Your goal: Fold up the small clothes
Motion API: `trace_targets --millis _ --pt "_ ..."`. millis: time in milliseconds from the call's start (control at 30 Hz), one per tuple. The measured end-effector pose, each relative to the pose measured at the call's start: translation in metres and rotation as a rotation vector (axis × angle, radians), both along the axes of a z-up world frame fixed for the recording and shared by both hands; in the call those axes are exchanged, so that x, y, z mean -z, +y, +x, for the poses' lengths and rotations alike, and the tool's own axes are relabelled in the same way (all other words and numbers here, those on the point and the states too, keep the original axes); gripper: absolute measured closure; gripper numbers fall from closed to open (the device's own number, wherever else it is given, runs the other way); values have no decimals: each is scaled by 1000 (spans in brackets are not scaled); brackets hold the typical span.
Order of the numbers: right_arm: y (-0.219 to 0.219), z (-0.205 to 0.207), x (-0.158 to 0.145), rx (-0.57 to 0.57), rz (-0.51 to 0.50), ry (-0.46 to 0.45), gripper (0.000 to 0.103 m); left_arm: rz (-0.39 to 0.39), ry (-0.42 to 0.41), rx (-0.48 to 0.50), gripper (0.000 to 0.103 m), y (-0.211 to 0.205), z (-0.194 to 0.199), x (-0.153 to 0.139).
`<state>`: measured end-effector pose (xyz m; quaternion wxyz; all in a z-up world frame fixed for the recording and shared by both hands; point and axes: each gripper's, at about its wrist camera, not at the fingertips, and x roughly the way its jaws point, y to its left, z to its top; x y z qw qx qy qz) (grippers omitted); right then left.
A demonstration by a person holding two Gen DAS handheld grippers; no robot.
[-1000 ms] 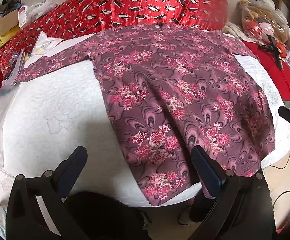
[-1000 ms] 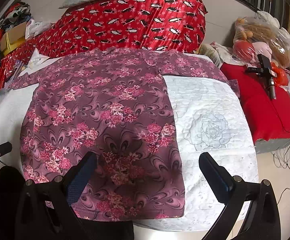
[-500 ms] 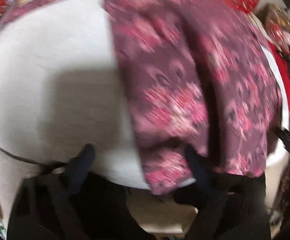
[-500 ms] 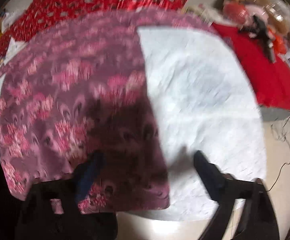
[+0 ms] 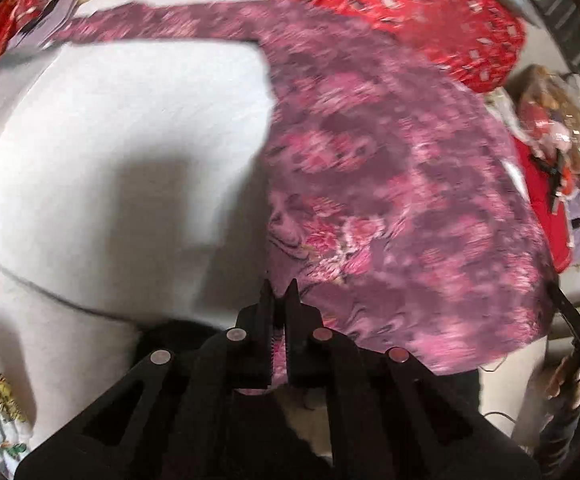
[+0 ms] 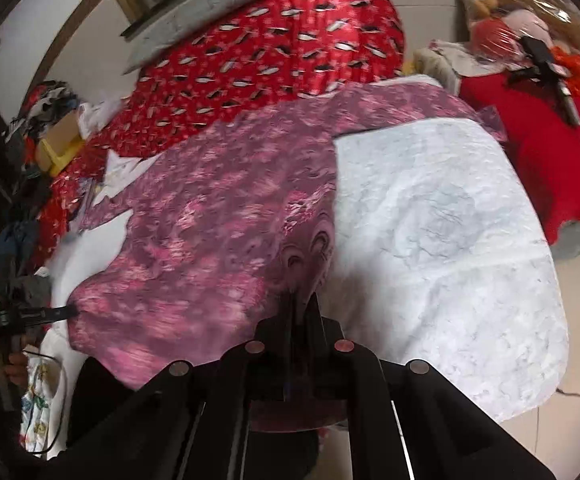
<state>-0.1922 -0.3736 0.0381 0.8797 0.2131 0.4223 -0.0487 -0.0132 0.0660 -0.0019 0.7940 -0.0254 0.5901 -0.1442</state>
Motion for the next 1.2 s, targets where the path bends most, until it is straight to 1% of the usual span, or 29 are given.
trace_targets --millis 33,67,100,133,200,267,300,333,400,433,500,533,567,600,633,700,733,767,800,833,867,900,933,967,1000,1067,1100,1167,1200 --pt "-2 3 6 7 1 20 98 11 36 -11 101 -2 3 7" --pt "-5 3 18 19 9 64 98 19 91 -25 101 -4 4 20" --pt "-6 6 30 25 26 85 99 21 138 -26 100 -6 4 34" --pt "-7 11 45 28 35 118 99 28 159 -25 100 -8 1 41" --pt "-6 11 62 26 20 181 100 54 168 -17 100 -14 -4 47" --pt "-6 17 76 33 -10 273 100 44 138 -3 100 -18 -6 38" --pt "-6 19 77 38 -21 291 99 28 115 5 100 -21 -5 30" --pt "-8 19 74 44 -19 285 94 9 81 11 100 -25 -3 20" --pt "-19 24 56 74 -21 222 94 2 -2 30 100 -40 6 -1" --pt "-21 30 45 72 -19 175 94 10 -50 46 97 -54 14 -12" --pt "-22 46 28 55 -36 106 89 34 -108 63 88 -78 38 -16" --pt "-20 57 23 47 -51 87 87 51 -121 63 77 -88 56 -15" --pt "-18 71 22 37 -59 71 86 75 -127 58 71 -96 65 -10" --pt "-16 81 25 31 -61 64 86 97 -127 52 70 -105 72 -3" --pt "-14 91 36 25 -57 72 86 120 -117 49 70 -113 80 6" --pt "-10 107 55 12 -51 129 87 182 -59 45 70 -128 90 34" --pt "-7 113 71 0 -58 183 88 202 -41 43 70 -126 92 39" --pt "-8 117 79 -14 -60 211 89 212 -57 43 70 -129 92 38" --pt "-13 118 75 -20 -41 173 90 210 -81 59 70 -130 91 32" --pt "-30 118 63 -8 13 117 90 198 -92 95 70 -134 91 26" --pt "-48 117 54 29 51 72 88 191 -94 112 70 -136 92 23" --pt "-69 117 47 84 85 30 80 185 -102 127 70 -138 93 18" --pt "-111 116 39 192 134 -17 72 178 -119 141 70 -140 94 13" --pt "-145 115 36 290 166 -43 58 174 -140 154 69 -143 97 7" --pt "-180 113 37 398 192 -63 53 170 -153 160 68 -145 98 2" --pt "-240 108 47 575 244 -82 53 146 -172 163 60 -153 107 -3" --pt "-264 107 54 640 279 -89 53 126 -175 161 59 -158 113 -5" --pt "-312 110 79 774 391 -73 53 102 -170 158 58 -160 123 -8" --pt "-326 115 90 804 439 -67 53 93 -165 158 58 -166 129 -6"
